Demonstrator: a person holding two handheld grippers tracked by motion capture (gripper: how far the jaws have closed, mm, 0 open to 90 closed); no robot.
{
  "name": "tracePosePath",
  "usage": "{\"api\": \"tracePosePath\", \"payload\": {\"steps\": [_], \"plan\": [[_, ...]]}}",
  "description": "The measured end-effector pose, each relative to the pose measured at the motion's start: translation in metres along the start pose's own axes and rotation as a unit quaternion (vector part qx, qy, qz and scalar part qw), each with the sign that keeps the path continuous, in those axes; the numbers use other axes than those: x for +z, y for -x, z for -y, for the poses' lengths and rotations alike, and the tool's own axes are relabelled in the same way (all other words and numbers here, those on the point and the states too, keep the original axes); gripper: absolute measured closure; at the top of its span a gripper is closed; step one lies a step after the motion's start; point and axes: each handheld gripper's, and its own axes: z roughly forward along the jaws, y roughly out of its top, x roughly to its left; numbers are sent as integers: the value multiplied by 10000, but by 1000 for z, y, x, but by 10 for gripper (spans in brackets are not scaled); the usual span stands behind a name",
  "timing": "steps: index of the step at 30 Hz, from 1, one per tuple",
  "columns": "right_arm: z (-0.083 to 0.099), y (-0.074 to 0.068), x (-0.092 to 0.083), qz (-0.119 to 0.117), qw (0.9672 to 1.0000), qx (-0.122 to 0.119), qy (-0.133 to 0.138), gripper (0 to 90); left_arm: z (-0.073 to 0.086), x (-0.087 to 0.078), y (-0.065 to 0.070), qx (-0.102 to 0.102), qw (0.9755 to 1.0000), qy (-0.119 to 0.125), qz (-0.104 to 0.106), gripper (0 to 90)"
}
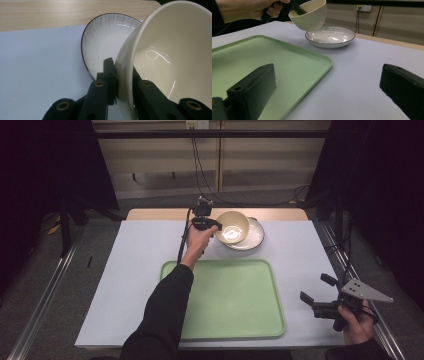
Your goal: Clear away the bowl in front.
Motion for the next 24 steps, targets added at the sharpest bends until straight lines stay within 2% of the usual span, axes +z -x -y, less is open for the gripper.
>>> {"api": "tracePosePath", "payload": {"steps": [5, 10, 15, 20, 24], "plan": [[0, 0, 0, 2, 10000, -7, 0, 0, 1, -7, 0, 122, 9999, -72, 12, 842], [0, 0, 0, -3, 10000, 0, 15, 0, 3, -11, 2, 136, 9999, -64, 59, 842], [0, -1, 1, -1, 10000, -5, 10, 0, 7, -12, 8, 173, 9997, -111, 97, 842], [0, 0, 1, 1, 10000, 46, 23, 1, 10, -16, 12, 310, 9991, -166, 245, 842], [0, 0, 1, 3, 10000, 39, 28, 0, 12, -17, 18, 372, 9989, -172, 235, 842]]}}
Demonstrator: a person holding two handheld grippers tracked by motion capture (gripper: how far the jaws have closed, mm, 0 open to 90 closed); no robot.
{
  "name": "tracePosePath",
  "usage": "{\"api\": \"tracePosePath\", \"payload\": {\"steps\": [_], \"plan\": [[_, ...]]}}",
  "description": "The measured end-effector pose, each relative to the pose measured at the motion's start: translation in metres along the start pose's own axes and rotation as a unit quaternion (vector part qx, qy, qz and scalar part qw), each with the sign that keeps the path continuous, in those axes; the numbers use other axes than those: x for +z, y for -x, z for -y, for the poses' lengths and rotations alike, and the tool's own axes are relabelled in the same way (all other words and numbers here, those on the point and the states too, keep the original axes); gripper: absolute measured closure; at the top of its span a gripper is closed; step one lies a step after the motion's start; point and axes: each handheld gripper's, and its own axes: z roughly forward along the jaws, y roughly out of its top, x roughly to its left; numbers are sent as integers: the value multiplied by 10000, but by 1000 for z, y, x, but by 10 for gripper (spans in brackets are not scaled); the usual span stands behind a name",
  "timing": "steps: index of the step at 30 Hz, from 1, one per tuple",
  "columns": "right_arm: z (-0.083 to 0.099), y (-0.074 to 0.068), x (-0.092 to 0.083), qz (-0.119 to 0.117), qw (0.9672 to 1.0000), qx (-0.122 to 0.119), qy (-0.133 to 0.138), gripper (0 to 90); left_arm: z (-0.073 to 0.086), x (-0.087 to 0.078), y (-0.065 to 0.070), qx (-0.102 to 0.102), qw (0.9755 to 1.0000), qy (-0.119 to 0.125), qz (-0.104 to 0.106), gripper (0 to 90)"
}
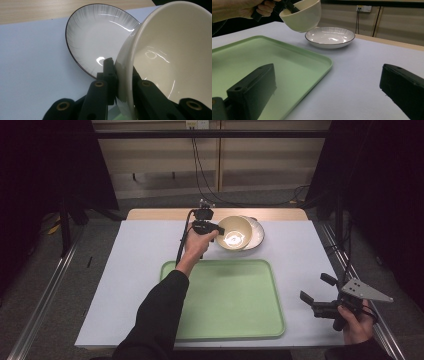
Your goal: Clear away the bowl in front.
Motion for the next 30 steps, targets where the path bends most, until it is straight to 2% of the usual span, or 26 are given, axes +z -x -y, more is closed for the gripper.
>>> {"api": "tracePosePath", "payload": {"steps": [3, 8, 12, 15, 26, 27, 30], "plan": [[0, 0, 0, 5, 10000, -7, -2, 0, 2, -1, 4, -1, 10000, -7, 55, 842], [0, 0, 0, 16, 10000, 9, 11, 0, 5, -3, 10, 152, 9997, -67, 159, 842], [0, 0, -1, -16, 10000, -30, -9, 0, 6, -2, 14, 151, 9997, -39, 181, 842], [0, 1, -1, -13, 10000, -29, -12, 0, 7, -4, 18, 122, 9994, -38, 327, 841], [0, 0, -1, -8, 10000, -17, -9, 0, 13, 1, 30, 383, 9980, -249, 430, 841], [0, 0, -1, -11, 10000, -6, -8, 0, 14, 3, 32, 386, 9972, -302, 557, 842], [0, 0, -1, -14, 10000, -5, -8, 0, 16, 7, 39, 476, 9969, -362, 516, 841]]}}
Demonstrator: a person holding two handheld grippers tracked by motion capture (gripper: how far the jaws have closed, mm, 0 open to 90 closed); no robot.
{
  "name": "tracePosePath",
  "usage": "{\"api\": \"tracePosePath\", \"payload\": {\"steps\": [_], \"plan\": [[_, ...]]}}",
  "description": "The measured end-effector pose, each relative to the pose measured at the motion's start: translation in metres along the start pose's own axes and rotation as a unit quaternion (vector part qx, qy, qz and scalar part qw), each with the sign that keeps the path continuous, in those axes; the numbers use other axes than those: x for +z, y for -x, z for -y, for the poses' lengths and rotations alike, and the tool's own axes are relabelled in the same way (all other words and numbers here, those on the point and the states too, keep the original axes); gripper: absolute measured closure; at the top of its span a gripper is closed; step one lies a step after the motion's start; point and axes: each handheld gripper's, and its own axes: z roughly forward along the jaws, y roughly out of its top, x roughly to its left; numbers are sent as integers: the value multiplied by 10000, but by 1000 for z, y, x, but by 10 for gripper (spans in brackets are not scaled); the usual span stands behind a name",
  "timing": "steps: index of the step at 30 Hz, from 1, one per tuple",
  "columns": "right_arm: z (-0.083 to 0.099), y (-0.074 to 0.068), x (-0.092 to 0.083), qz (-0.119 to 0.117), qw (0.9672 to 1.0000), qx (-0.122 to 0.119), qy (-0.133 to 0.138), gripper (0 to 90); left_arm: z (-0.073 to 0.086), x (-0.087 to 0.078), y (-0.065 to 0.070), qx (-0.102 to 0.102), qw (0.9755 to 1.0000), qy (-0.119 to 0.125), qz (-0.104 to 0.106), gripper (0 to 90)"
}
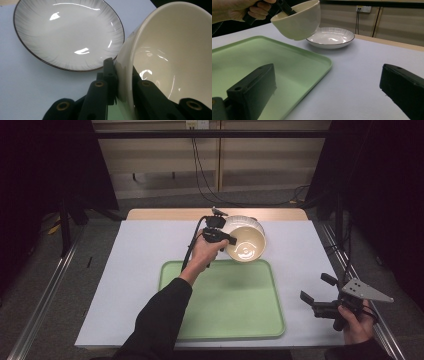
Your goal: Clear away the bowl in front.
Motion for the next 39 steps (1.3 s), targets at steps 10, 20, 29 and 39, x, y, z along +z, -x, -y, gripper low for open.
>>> {"api": "tracePosePath", "payload": {"steps": [10, 20, 29, 39], "plan": [[0, 0, 0, 9, 10000, 16, 5, 0, 4, 14, 10, 102, 9995, -260, 174, 841], [0, 0, 0, 3, 10000, 5, 10, 0, 7, 29, 18, 234, 9981, -516, 227, 841], [0, 0, 0, 1, 10000, 1, 11, 1, 10, 43, 26, 222, 9971, -651, 334, 841], [0, 0, 1, 9, 10000, 6, 4, 1, 14, 53, 29, 159, 9968, -738, 257, 841]]}}
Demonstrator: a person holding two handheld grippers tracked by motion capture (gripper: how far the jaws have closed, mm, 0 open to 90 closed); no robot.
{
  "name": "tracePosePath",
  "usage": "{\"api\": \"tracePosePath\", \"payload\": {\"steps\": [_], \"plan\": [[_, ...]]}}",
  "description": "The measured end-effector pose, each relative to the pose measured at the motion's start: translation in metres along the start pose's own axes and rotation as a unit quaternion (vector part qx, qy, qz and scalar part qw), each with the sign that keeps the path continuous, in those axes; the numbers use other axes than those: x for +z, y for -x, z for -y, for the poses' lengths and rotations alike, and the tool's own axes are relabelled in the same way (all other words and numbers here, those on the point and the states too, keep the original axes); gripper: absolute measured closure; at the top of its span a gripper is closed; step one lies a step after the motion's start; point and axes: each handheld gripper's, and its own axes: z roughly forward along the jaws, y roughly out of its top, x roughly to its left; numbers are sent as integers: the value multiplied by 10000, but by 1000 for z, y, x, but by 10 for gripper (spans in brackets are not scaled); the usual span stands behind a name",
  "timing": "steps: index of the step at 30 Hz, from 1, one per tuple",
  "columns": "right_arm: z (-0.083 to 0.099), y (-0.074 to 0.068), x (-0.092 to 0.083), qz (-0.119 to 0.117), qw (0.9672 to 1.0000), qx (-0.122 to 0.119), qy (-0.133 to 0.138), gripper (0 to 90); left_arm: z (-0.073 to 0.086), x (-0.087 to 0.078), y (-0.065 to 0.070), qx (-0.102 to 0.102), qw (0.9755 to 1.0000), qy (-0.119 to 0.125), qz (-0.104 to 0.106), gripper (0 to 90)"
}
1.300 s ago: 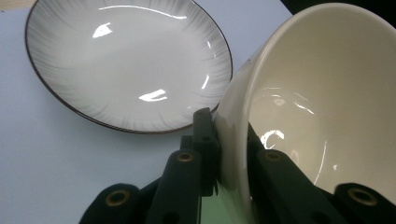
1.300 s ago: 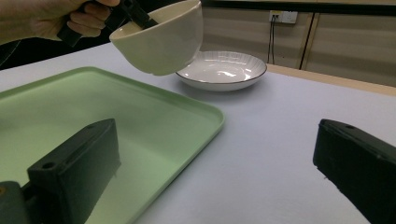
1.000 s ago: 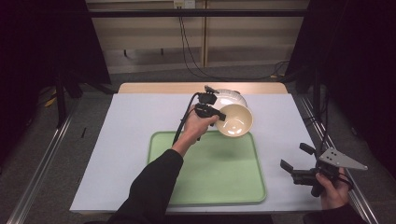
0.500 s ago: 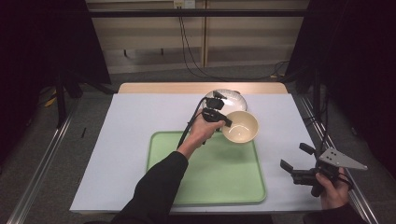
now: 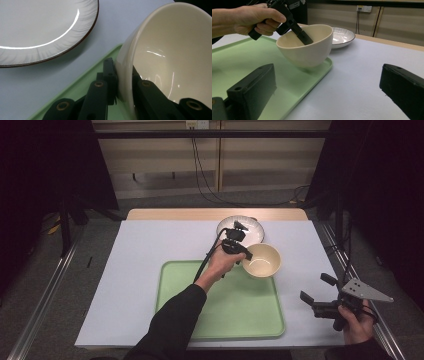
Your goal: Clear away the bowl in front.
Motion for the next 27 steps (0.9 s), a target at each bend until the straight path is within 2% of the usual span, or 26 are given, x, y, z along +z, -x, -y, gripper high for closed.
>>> {"api": "tracePosePath", "payload": {"steps": [2, 3, 4, 6, 10, 11, 12, 13, 15, 17, 19, 20, 22, 24, 26, 27], "plan": [[0, 0, 0, 4, 10000, -21, -8, 1, 1, 2, -1, 43, 9999, -91, -5, 841], [0, 0, 0, 2, 10000, -14, -1, 2, 2, 4, -1, -21, 10000, -44, -1, 841], [0, 0, 0, 13, 10000, 0, 3, 1, 2, 4, -2, 49, 9999, -148, -28, 840], [0, 0, 0, 29, 10000, -6, -7, 1, 3, 6, -3, 65, 9998, -179, -50, 841], [0, 0, 0, 22, 10000, -1, -5, 2, 7, 13, -3, -72, 9997, -204, -149, 840], [0, 0, 0, 22, 10000, 12, 1, 2, 7, 14, -4, -133, 9997, -150, -105, 840], [0, 0, 0, 7, 10000, -11, -10, 2, 8, 13, -6, -47, 9997, -224, -79, 840], [0, 0, 0, 5, 10000, -29, -13, 2, 8, 14, -5, -89, 9998, -172, -86, 840], [0, 0, 0, 4, 10000, -2, -11, 2, 8, 12, -5, 0, 9996, -242, -111, 840], [0, 0, 0, 16, 10000, -5, -13, 2, 8, 14, -3, -47, 9997, -174, -154, 839], [0, 0, 0, 6, 10000, -2, -10, 2, 8, 14, -4, -2, 9997, -182, -140, 836], [0, 0, 0, 3, 10000, -29, -12, 2, 8, 15, -4, -118, 9997, -127, -148, 835], [0, 0, 0, 6, 10000, -5, -1, 2, 8, 15, -6, -32, 9998, -159, -133, 834], [0, 0, -1, -3, 10000, -10, -13, 2, 9, 15, -7, -61, 9999, -130, -76, 832], [0, 0, 0, 26, 10000, -4, -5, 2, 9, 15, -5, -16, 9998, -99, -161, 831], [0, 0, 0, 11, 10000, 6, -13, 2, 9, 16, -4, -34, 9999, -37, -127, 826]]}}
